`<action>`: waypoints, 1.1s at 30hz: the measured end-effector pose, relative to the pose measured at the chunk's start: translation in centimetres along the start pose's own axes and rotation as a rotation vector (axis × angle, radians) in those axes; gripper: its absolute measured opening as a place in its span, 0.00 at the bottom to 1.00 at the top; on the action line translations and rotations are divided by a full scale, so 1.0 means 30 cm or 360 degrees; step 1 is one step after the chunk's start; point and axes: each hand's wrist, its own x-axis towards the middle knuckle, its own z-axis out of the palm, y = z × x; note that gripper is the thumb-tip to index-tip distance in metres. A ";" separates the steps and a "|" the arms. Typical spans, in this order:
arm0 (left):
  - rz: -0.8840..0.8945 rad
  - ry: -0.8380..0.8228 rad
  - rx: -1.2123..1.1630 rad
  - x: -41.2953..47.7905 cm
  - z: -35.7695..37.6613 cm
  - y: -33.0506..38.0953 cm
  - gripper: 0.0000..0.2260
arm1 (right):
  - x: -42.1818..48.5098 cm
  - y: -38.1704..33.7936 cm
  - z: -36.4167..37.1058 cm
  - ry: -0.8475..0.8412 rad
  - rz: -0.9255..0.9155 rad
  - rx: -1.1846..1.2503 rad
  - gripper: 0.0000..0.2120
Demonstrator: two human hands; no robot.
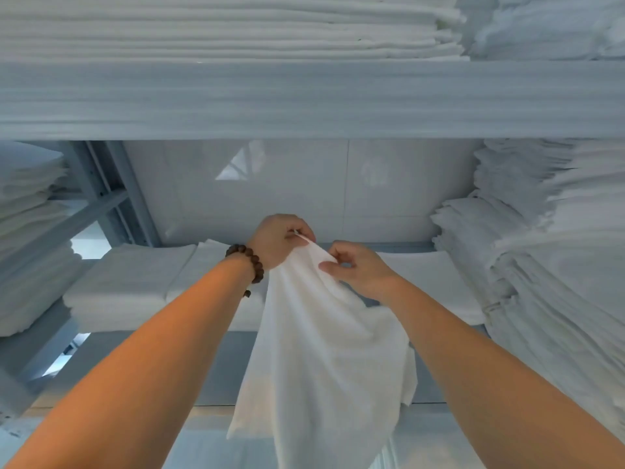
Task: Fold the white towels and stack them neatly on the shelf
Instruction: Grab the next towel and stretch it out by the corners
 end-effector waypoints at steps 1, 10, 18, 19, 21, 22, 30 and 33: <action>0.0006 0.0059 0.0020 0.011 -0.015 0.001 0.10 | 0.000 -0.009 -0.007 -0.0004 -0.0024 0.0014 0.09; -0.0168 0.0496 -0.0038 0.013 -0.071 -0.060 0.12 | -0.061 0.102 -0.093 0.0029 0.0161 -0.0434 0.12; -0.0364 0.0597 0.0026 0.012 -0.086 -0.168 0.13 | -0.080 0.241 -0.167 0.0330 0.0378 -0.0419 0.09; -0.0388 0.0536 0.0020 0.007 -0.065 -0.174 0.14 | -0.077 0.248 -0.162 0.0386 0.0365 -0.0373 0.09; -0.0418 0.0400 -0.0044 -0.006 -0.007 -0.171 0.16 | -0.065 0.248 -0.140 0.0483 0.0328 -0.0281 0.09; -0.0424 0.0325 -0.0103 -0.010 0.024 -0.162 0.16 | -0.056 0.241 -0.124 0.0509 0.0301 -0.0246 0.08; -0.0149 -0.0266 -0.0144 -0.017 0.229 -0.020 0.14 | 0.028 0.132 0.010 0.0412 0.0060 -0.0091 0.02; -0.0204 -0.0169 -0.0113 -0.002 0.241 -0.028 0.09 | 0.039 0.126 0.015 0.0446 0.0035 -0.0077 0.02</action>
